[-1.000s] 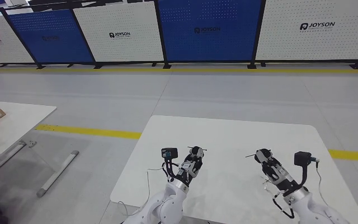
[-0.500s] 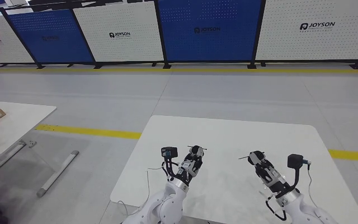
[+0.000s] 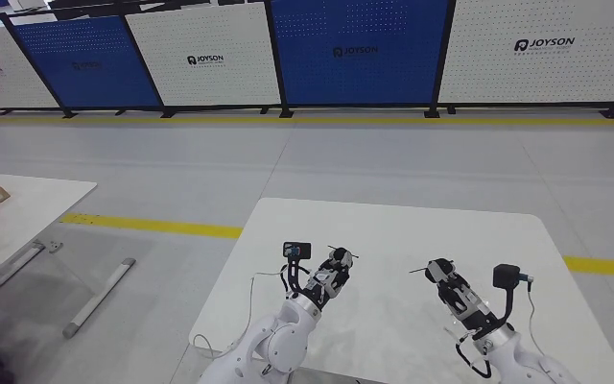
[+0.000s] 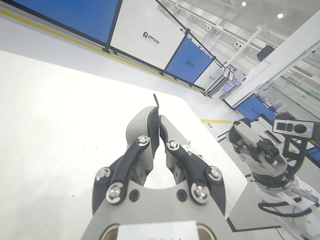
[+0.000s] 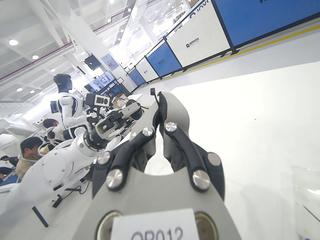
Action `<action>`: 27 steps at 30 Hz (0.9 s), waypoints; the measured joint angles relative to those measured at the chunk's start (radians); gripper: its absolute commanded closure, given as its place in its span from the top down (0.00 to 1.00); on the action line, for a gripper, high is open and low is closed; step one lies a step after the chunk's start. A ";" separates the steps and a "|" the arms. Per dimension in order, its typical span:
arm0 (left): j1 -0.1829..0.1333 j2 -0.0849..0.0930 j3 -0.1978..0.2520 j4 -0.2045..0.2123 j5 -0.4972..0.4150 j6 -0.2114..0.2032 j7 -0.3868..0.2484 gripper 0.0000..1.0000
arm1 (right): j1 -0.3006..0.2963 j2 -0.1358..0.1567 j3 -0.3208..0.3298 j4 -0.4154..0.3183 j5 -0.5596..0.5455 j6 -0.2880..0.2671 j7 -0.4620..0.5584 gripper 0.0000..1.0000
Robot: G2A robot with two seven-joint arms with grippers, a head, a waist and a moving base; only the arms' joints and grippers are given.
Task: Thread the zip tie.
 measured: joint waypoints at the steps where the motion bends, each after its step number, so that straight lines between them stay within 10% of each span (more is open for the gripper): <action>1: 0.000 0.000 0.000 0.000 0.000 0.000 0.000 0.00 | 0.000 0.000 0.000 0.000 0.000 0.000 0.000 0.00; 27: 0.000 0.000 0.000 0.000 0.000 0.000 0.000 0.00 | -0.014 -0.039 -0.083 -0.039 -0.127 0.085 -0.115 0.00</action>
